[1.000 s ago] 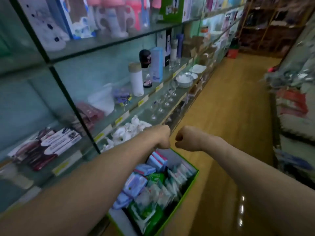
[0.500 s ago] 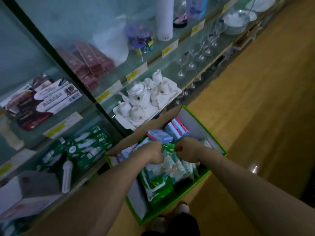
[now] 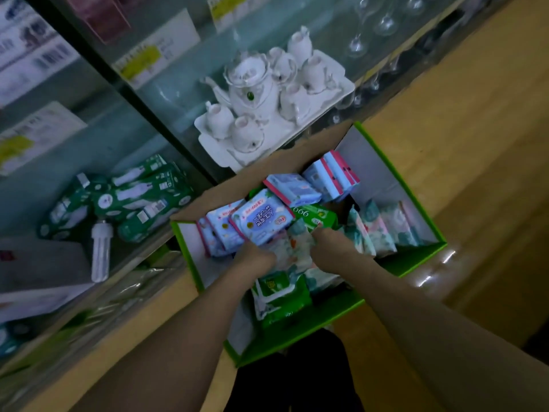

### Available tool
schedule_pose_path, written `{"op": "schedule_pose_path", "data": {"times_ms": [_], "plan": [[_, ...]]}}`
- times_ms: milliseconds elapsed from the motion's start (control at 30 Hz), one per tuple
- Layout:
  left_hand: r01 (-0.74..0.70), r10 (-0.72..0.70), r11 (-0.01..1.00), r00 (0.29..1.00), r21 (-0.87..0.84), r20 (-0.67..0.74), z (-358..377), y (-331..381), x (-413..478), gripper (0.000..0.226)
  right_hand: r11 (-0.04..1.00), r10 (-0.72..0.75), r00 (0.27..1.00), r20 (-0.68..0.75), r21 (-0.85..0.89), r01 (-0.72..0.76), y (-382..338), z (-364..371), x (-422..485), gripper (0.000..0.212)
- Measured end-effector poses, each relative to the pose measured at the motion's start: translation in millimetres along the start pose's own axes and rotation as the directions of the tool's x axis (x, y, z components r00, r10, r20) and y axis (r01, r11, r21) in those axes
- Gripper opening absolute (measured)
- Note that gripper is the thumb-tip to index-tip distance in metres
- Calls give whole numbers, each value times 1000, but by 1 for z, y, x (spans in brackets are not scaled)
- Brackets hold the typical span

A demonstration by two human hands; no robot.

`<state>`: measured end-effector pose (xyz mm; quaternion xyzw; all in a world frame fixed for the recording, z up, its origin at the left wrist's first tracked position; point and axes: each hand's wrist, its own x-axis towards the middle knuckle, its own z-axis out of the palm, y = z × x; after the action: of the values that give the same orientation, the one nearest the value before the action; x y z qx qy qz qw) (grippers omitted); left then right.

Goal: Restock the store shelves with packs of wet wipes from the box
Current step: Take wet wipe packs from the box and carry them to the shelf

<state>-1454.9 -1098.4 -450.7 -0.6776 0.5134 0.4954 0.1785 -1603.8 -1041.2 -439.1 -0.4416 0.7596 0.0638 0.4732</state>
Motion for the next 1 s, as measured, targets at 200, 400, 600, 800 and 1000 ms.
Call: {"op": "schedule_pose_path", "data": {"times_ms": [200, 400, 600, 800, 1000], "plan": [[15, -78, 887, 990, -461, -119, 30, -1, 17, 44, 996, 71, 997, -16, 63, -70, -3, 13, 14, 26], [131, -205, 824, 976, -551, -76, 32, -11, 37, 63, 873, 110, 988, 106, 465, -147, -6, 24, 20, 6], [315, -221, 803, 946, -506, 237, 24, -19, 29, 45, 701, 36, 974, 222, 689, -182, 17, 19, 10, 13], [392, -84, 662, 886, -639, 457, 22, -9, 4, 11, 586, -10, 943, 332, 767, -263, 32, 19, 1, 21], [451, -77, 595, 856, -665, 511, 26, -22, -6, 18, 653, 83, 889, 450, 649, -390, 40, 24, -14, 24]]}}
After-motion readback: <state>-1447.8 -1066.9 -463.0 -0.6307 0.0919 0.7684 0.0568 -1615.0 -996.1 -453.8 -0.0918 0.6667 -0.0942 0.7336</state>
